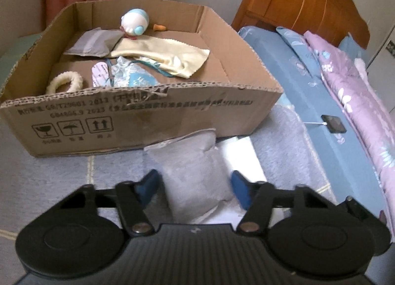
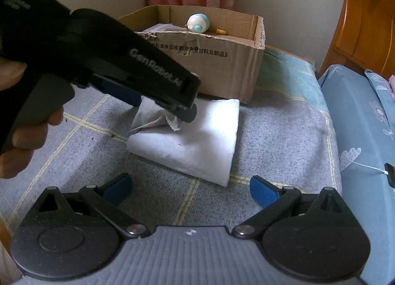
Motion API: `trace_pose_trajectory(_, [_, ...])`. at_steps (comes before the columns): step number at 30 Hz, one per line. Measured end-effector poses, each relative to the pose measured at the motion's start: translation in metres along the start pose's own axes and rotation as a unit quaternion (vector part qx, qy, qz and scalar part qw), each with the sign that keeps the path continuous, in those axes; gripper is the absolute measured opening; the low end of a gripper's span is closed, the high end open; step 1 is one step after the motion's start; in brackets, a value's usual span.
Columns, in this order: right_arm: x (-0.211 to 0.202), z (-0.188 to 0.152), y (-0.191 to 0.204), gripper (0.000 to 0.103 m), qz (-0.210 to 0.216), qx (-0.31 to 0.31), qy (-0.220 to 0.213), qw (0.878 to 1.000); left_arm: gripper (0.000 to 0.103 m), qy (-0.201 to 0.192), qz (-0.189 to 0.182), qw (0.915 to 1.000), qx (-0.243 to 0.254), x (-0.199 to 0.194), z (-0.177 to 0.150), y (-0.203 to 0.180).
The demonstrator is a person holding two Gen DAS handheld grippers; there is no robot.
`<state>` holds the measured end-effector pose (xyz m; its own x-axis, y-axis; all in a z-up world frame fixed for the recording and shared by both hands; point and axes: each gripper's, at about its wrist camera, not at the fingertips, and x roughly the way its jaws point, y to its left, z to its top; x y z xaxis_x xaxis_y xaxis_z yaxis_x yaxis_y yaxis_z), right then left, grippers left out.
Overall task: Organize soft objects
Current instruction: 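Grasp the second grey pouch with the left tool, then grasp the white cloth with the right tool while the left holds the pouch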
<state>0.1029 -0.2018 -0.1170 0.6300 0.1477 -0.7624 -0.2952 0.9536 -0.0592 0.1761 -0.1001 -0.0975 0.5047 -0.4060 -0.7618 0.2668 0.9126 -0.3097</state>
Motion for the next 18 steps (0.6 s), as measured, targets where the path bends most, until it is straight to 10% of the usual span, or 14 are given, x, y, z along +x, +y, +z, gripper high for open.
trace_pose_trajectory(5, [0.000,-0.001,-0.001,0.103,0.000,0.001,0.000,1.000,0.035,-0.001,0.003,1.0000,0.000,-0.006,0.001,0.002])
trace_pose_trajectory(18, [0.000,0.006,0.002,0.103,-0.027,-0.022,0.001,0.999,0.033,-0.023,0.075,0.9961,0.040,-0.040,-0.009,0.022])
